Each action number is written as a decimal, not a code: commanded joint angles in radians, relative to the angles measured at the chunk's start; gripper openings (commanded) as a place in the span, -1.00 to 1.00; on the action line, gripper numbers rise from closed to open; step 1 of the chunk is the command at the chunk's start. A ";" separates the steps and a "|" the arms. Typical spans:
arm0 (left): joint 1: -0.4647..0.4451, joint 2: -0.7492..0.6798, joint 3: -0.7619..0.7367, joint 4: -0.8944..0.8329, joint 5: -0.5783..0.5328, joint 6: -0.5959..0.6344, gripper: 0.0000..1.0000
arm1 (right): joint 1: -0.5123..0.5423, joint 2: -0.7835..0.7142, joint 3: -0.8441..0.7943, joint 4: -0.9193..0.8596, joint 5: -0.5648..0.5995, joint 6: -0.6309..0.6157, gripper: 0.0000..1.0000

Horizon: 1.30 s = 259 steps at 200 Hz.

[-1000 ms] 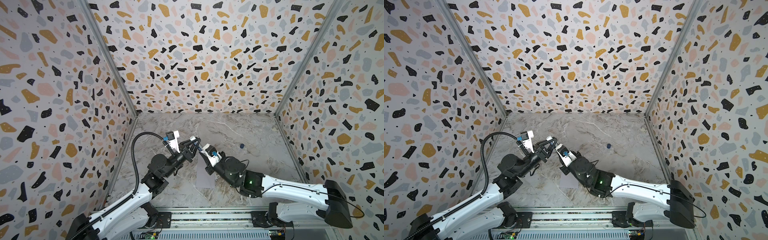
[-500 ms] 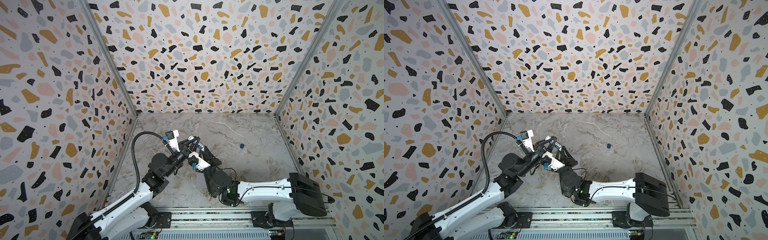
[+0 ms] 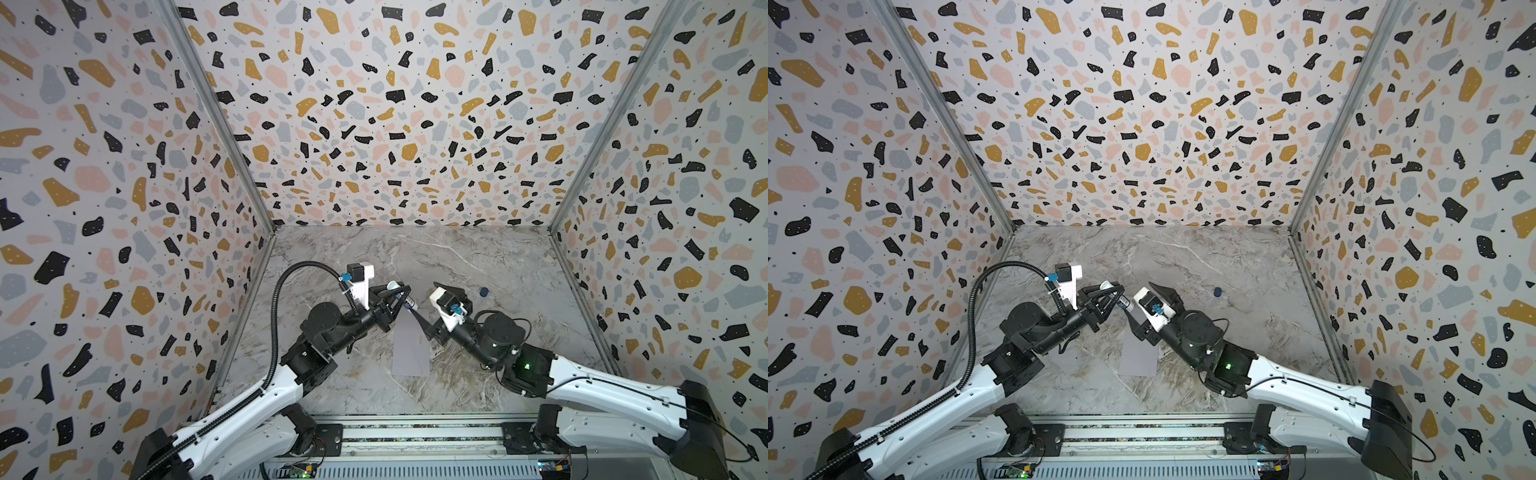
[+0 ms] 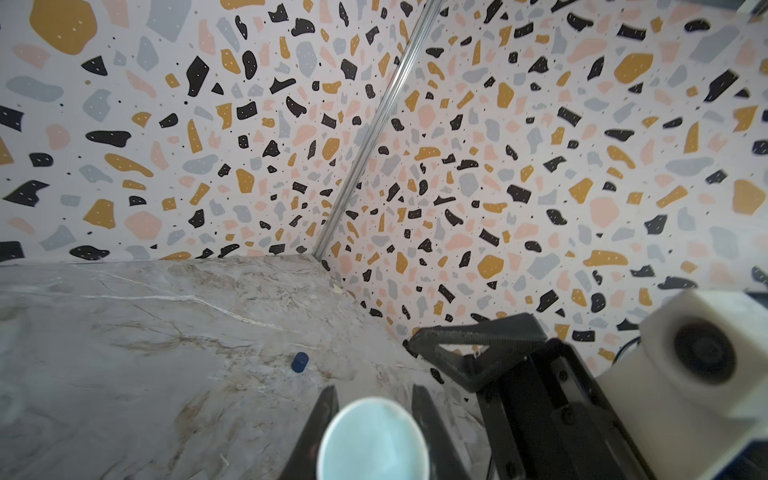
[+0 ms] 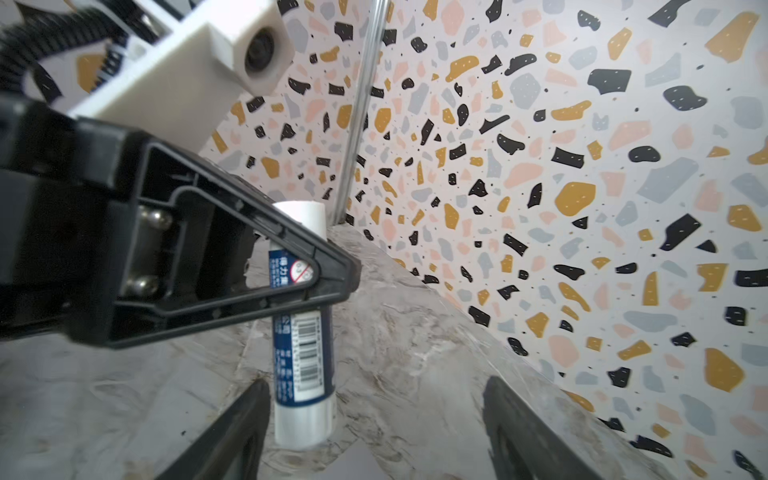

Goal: Place the letter into the envelope and seal it
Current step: 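Open the right gripper and draw it back from the glue stick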

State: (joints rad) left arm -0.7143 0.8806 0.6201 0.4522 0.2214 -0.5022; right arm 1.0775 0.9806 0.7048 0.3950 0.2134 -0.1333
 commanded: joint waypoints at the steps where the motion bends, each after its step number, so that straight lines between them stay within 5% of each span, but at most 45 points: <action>1: 0.000 -0.029 0.061 -0.118 0.015 0.246 -1.00 | -0.057 -0.071 -0.037 -0.045 -0.298 0.137 0.71; 48: -0.001 -0.092 0.035 -0.163 -0.031 0.541 -1.00 | -0.111 -0.141 -0.081 -0.105 -0.399 0.159 0.73; 100: -0.002 -0.132 -0.015 -0.088 -0.015 0.551 -1.00 | -0.116 -0.122 -0.095 -0.098 -0.436 0.163 0.73; 125: -0.002 -0.126 -0.019 -0.049 -0.006 0.471 -1.00 | -0.116 -0.095 -0.089 -0.080 -0.461 0.172 0.73; 154: -0.002 -0.106 0.014 -0.035 -0.063 0.236 -1.00 | -0.126 -0.069 -0.083 -0.034 -0.511 0.202 0.73; 218: 0.031 0.014 0.080 0.021 0.126 -0.097 -1.00 | -0.225 -0.050 -0.137 0.189 -0.658 0.417 0.74; 259: 0.033 0.038 0.066 0.104 0.182 -0.178 -1.00 | -0.267 -0.008 -0.177 0.353 -0.742 0.578 0.64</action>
State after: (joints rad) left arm -0.6857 0.9169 0.6716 0.4198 0.3340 -0.5846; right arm 0.8196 0.9508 0.5327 0.6106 -0.4580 0.3191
